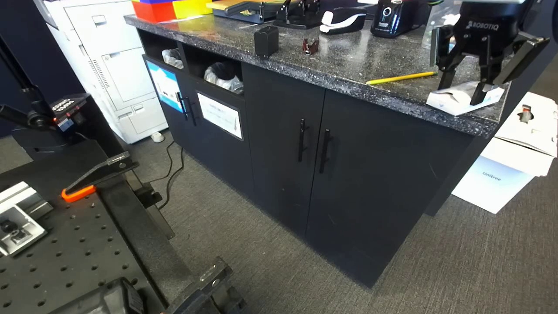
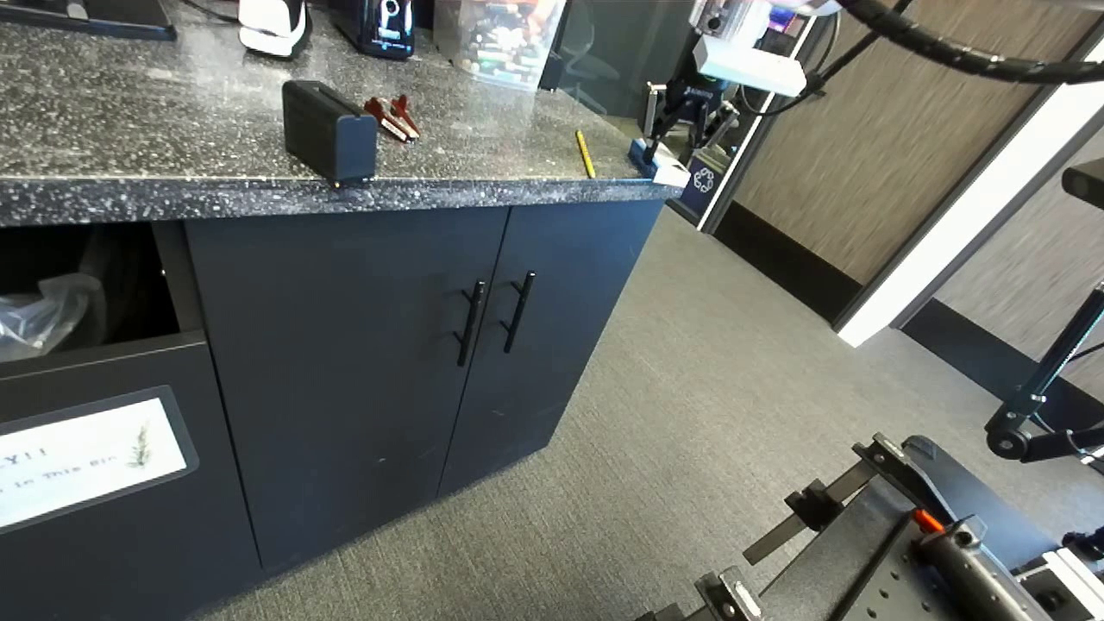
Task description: Pick up the small box from the countertop and slightly move it to the right.
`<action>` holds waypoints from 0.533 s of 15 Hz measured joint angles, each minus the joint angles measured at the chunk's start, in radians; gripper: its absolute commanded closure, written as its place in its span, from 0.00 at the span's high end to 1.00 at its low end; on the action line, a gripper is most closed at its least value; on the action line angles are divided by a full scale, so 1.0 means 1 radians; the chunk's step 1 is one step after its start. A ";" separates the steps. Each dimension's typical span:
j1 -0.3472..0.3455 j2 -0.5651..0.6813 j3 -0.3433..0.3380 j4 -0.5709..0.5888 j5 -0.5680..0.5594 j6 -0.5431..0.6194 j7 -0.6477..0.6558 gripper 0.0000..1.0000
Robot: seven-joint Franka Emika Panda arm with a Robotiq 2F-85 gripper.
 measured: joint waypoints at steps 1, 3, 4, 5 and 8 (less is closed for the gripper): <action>0.001 0.000 0.000 0.000 0.000 0.003 0.000 0.32; 0.001 0.001 -0.001 -0.001 0.000 0.008 0.000 0.83; 0.001 0.001 -0.001 -0.001 0.000 0.011 0.000 0.90; 0.001 0.002 -0.001 -0.001 0.000 0.017 0.000 0.96; 0.003 0.001 0.000 0.001 0.001 0.021 0.000 1.00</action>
